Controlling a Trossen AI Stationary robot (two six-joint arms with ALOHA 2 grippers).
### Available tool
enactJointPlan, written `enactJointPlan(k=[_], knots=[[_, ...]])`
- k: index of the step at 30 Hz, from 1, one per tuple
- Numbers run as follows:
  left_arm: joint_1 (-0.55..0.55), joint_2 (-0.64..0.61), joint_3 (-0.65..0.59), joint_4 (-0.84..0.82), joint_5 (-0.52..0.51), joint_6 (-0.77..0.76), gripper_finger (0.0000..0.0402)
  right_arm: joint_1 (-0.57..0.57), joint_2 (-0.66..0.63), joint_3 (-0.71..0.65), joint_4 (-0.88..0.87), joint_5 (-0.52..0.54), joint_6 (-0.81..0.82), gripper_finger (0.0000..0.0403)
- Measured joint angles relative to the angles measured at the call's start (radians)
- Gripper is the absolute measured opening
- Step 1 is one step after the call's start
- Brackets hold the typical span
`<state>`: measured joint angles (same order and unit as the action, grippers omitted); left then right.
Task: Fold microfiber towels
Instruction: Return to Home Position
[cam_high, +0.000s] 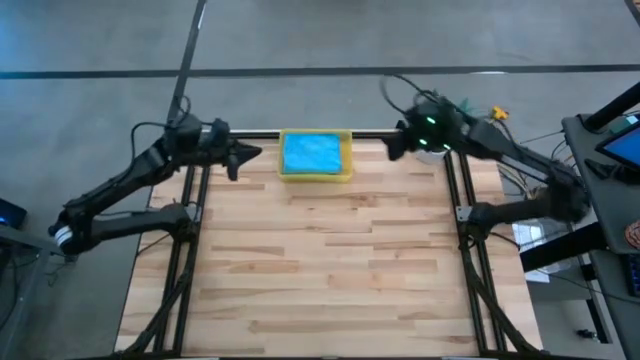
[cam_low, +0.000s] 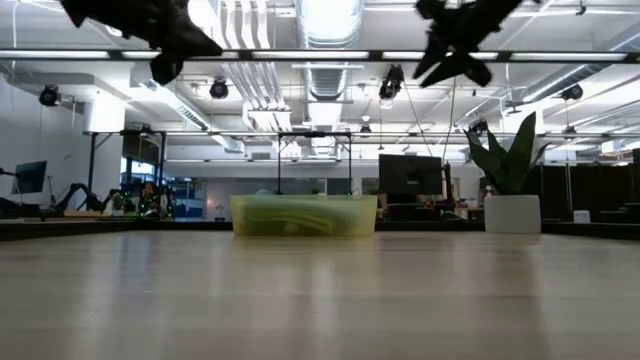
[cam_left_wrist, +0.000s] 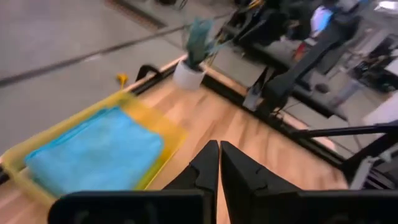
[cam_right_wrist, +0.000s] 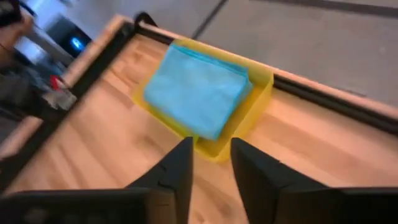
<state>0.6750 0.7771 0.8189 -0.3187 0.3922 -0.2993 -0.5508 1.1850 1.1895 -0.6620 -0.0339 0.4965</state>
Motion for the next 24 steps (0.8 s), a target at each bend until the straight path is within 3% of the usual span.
enactJointPlan(k=[7, 16, 24], knots=[[-0.016, -0.152, -0.097, 0.025, -0.013, -0.053, 0.0000, 0.014, -0.381, -0.342, 0.177, 0.001, 0.133, 0.0015], [-0.069, -0.298, -0.358, 0.241, -0.095, -0.298, 0.0000, 0.094, -0.802, -0.697, 0.277, -0.004, 0.319, 0.0009], [-0.210, -0.324, -0.534, 0.240, -0.130, -0.440, 0.0000, 0.170, -1.097, -0.973, 0.299, -0.079, 0.482, 0.0009]])
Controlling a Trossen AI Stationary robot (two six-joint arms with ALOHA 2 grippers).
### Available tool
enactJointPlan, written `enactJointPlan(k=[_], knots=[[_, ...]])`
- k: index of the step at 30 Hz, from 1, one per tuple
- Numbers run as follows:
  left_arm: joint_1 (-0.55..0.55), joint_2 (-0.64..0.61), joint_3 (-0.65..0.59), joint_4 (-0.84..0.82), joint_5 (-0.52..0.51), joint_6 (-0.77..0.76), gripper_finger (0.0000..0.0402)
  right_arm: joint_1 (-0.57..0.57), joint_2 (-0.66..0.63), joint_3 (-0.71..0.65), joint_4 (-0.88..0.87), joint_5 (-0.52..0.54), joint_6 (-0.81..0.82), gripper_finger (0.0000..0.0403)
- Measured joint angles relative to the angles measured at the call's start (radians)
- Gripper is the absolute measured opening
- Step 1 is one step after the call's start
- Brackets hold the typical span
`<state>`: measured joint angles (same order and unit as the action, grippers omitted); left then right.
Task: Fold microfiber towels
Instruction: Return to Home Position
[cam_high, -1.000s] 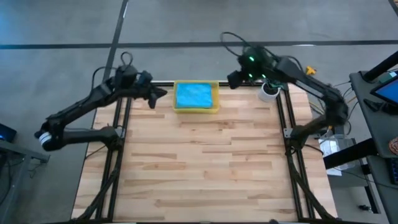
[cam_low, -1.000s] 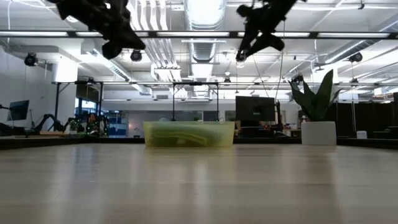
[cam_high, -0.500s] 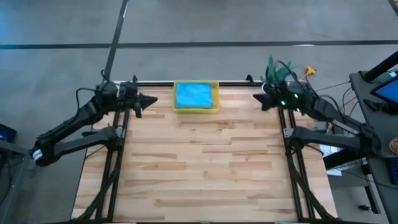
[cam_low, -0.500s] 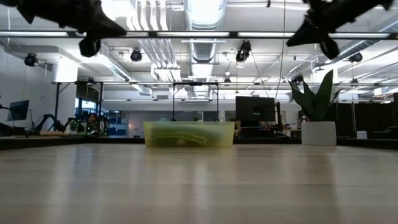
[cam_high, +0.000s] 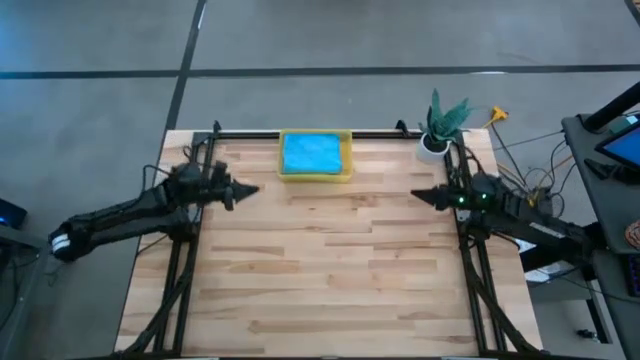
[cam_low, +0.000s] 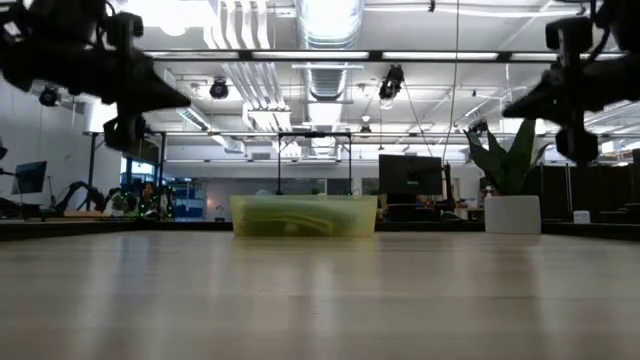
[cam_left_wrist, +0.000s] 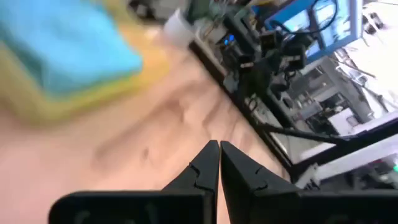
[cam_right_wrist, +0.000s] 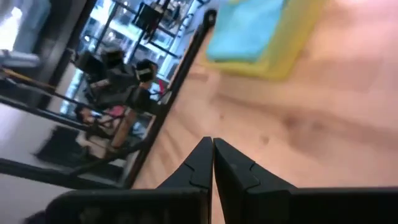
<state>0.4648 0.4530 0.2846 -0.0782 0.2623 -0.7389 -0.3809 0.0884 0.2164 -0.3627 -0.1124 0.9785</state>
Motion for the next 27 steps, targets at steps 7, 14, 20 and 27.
enactJointPlan(k=[7, 14, 20, 27], knots=[[-0.196, -0.031, -0.146, 0.094, -0.191, -0.194, 0.0000, 0.066, -0.062, -0.111, 0.047, 0.011, 0.130, 0.0009], [-0.242, -0.018, -0.188, 0.108, -0.291, -0.330, 0.0000, 0.075, -0.019, -0.102, 0.045, 0.122, 0.122, 0.0009], [-0.243, -0.016, -0.186, 0.154, -0.227, -0.324, 0.0000, 0.075, -0.002, -0.078, 0.035, 0.117, -0.123, 0.0009], [-0.242, 0.007, -0.205, 0.146, -0.226, 0.045, 0.0000, 0.075, 0.007, -0.061, -0.001, 0.048, -0.351, 0.0009]])
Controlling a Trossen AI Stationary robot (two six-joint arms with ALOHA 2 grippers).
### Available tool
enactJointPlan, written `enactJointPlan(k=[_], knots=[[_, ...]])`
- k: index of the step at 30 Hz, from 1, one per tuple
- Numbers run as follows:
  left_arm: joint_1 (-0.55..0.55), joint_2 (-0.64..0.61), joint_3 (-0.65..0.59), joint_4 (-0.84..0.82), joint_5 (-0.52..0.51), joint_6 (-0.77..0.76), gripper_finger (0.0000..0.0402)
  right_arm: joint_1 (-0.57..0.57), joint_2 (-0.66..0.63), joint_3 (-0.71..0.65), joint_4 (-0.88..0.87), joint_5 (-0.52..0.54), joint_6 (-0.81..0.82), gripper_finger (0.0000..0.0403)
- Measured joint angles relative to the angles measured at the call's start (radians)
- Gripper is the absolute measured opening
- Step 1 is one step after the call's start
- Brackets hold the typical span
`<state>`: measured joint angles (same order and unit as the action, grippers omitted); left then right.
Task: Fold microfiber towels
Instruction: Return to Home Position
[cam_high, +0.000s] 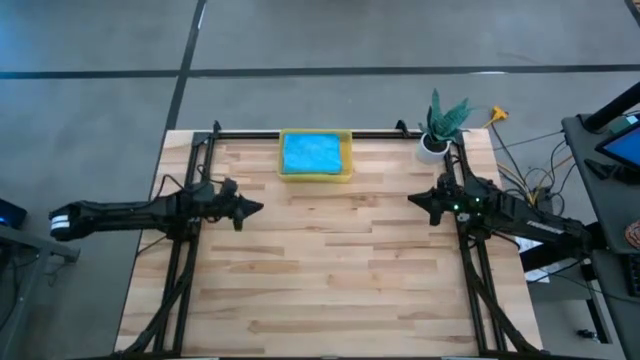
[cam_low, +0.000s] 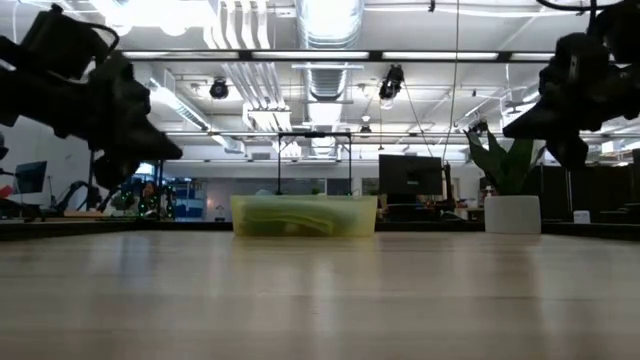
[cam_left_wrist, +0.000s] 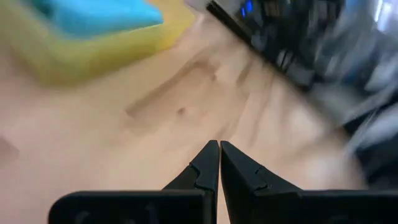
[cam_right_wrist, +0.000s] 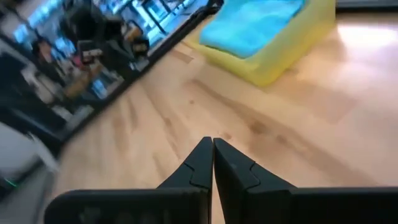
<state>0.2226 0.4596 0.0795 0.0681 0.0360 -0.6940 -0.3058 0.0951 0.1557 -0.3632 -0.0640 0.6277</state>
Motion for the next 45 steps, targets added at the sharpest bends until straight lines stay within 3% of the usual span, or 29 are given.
enactJointPlan(k=[3, 7, 11, 13, 15, 18, 24, 27, 31, 40, 45], knots=[[0.000, 0.022, -0.023, 0.005, 0.000, 0.251, 0.0000, 0.001, 0.002, -0.019, -0.019, 0.005, -0.104, 0.0009], [0.000, 0.058, -0.064, 0.089, -0.045, 0.274, 0.0000, 0.000, -0.001, -0.049, 0.035, 0.054, -0.210, 0.0009], [-0.004, 0.088, -0.071, 0.286, -0.046, 0.430, 0.0000, 0.001, -0.010, -0.083, 0.360, 0.064, -0.400, 0.0009], [-0.003, 0.106, -0.071, 0.431, -0.045, 0.544, 0.0000, 0.001, -0.010, -0.128, 0.581, 0.128, -0.433, 0.0009], [-0.003, 0.126, -0.071, 0.546, -0.045, 0.616, 0.0000, 0.001, -0.006, -0.147, 0.653, 0.198, -0.443, 0.0009], [-0.004, 0.170, -0.072, 0.627, -0.042, 0.603, 0.0000, 0.001, -0.008, -0.147, 0.672, 0.189, -0.441, 0.0009], [-0.006, 0.297, -0.072, 0.763, -0.033, 0.543, 0.0000, 0.002, -0.007, -0.147, 0.700, -0.012, -0.411, 0.0009], [-0.007, 0.352, -0.073, 0.857, 0.024, 0.543, 0.0000, 0.005, -0.006, -0.147, 0.693, -0.085, -0.396, 0.0009], [-0.008, 0.397, -0.073, 0.856, 0.098, 0.545, 0.0000, 0.006, 0.001, -0.147, 0.643, -0.091, -0.399, 0.0009], [0.005, 0.388, -0.075, 0.844, 0.082, 0.580, 0.0000, 0.016, 0.077, -0.147, 0.642, -0.098, -0.344, 0.0009], [0.024, 0.355, -0.075, 0.810, 0.080, 0.600, 0.0000, 0.066, 0.172, -0.147, 0.749, -0.100, -0.377, 0.0009]])
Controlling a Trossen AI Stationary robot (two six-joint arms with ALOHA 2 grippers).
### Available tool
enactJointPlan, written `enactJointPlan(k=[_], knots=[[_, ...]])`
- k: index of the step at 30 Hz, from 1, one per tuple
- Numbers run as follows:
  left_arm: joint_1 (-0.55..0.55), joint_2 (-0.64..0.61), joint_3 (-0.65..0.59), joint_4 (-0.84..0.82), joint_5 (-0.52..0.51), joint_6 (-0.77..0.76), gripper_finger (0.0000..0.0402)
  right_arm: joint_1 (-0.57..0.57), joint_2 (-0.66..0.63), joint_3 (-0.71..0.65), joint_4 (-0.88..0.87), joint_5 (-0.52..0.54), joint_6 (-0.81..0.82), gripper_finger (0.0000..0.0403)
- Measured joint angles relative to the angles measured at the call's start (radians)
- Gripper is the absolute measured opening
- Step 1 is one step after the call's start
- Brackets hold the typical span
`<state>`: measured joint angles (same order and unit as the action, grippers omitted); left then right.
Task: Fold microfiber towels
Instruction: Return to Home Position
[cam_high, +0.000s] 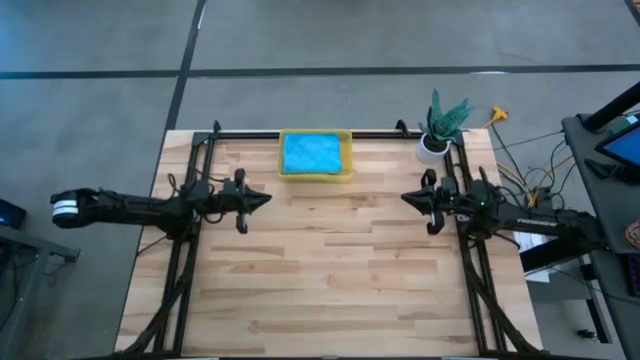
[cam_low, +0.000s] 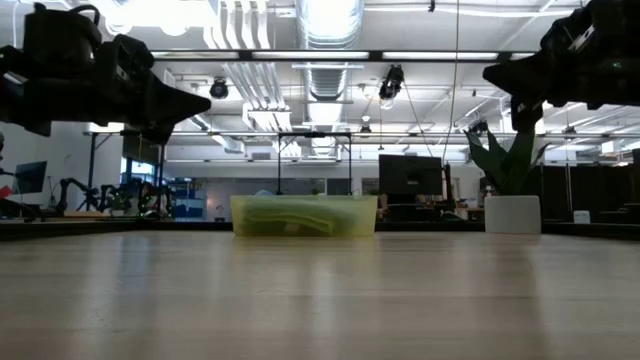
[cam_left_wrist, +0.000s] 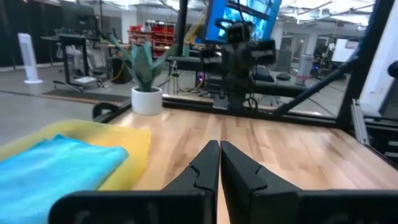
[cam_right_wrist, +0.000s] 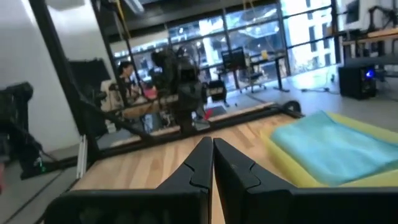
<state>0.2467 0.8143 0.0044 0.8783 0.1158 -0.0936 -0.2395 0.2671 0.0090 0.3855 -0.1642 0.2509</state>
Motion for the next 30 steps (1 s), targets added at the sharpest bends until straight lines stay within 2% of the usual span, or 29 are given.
enactJointPlan(k=[10, 15, 21, 25, 30], knots=[[0.042, -0.017, 0.000, -0.006, -0.014, -0.004, 0.0000, 0.047, 0.180, 0.000, 0.154, 0.008, -0.035, 0.0009], [0.042, 0.000, 0.000, -0.042, -0.013, -0.005, 0.0000, 0.066, 0.226, 0.000, 0.106, 0.007, -0.051, 0.0009], [0.042, 0.012, 0.000, -0.134, -0.013, -0.001, 0.0000, 0.072, 0.238, 0.000, 0.140, 0.008, -0.078, 0.0009], [0.042, 0.028, -0.001, -0.079, -0.013, 0.000, 0.0000, 0.071, 0.223, 0.000, 0.219, 0.008, -0.107, 0.0009], [0.042, 0.032, 0.001, -0.038, -0.013, -0.088, 0.0000, 0.071, 0.202, 0.000, 0.184, 0.008, -0.120, 0.0009]])
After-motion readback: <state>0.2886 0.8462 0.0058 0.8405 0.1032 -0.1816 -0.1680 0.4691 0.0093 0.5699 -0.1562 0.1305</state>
